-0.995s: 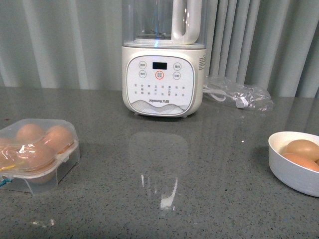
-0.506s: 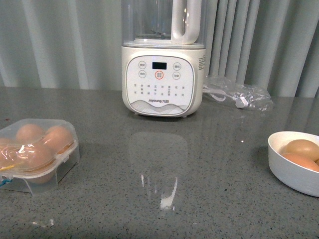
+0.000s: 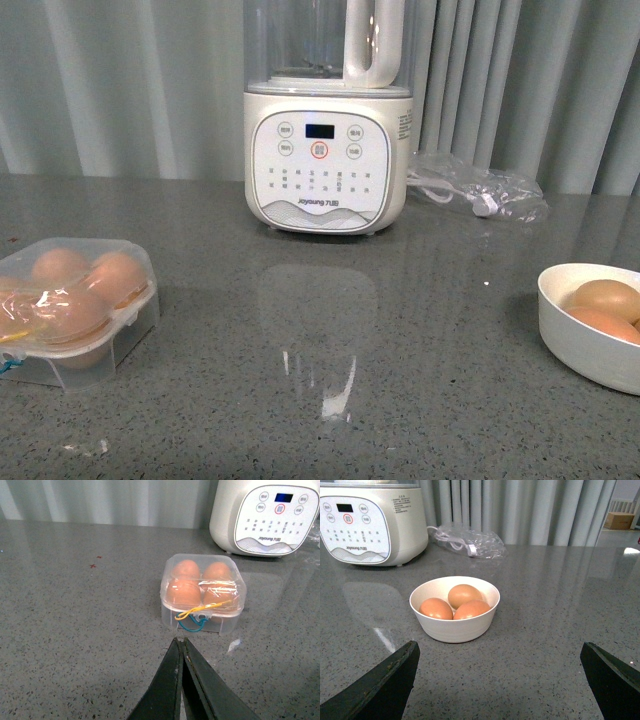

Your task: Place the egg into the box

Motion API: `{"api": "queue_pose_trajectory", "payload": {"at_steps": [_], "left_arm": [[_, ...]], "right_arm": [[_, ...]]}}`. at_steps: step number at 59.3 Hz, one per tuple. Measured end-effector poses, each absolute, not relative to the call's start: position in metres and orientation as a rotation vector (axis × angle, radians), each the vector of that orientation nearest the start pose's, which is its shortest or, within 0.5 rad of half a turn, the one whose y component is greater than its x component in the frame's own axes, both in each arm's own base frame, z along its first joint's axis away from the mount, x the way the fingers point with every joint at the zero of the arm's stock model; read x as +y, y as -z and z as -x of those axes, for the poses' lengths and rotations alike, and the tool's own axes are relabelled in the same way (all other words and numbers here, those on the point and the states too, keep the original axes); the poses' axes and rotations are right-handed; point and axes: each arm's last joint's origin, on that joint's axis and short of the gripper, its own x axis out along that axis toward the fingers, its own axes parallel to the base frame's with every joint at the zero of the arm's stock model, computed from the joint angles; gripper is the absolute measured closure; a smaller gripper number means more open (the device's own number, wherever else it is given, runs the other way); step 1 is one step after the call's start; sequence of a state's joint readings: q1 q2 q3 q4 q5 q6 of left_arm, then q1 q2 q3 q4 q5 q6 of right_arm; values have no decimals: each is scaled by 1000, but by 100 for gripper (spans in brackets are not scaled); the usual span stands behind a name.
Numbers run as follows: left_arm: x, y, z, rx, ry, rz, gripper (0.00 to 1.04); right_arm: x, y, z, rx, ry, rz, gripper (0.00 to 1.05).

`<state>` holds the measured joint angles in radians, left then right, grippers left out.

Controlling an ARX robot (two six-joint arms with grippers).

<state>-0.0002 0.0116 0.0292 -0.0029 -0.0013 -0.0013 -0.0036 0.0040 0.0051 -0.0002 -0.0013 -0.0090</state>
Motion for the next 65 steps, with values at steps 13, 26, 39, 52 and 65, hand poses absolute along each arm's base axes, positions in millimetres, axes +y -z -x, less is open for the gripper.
{"api": "queue_pose_trajectory", "payload": {"at_steps": [13, 26, 39, 52, 65], "left_arm": [[0, -173, -96, -23, 0, 1, 101], [0, -173, -96, -23, 0, 2, 75], [0, -173, -96, -23, 0, 2, 21], [0, -173, -96, -23, 0, 2, 7], [0, -173, -96, -23, 0, 2, 7]], "right_arm": [[0, -165, -98, -1, 2, 9, 7], [0, -165, -98, -1, 2, 9, 7], [0, -165, -98, -1, 2, 9, 7], [0, -165, -98, -1, 2, 9, 7], [0, -165, -98, -1, 2, 9, 7]]}}
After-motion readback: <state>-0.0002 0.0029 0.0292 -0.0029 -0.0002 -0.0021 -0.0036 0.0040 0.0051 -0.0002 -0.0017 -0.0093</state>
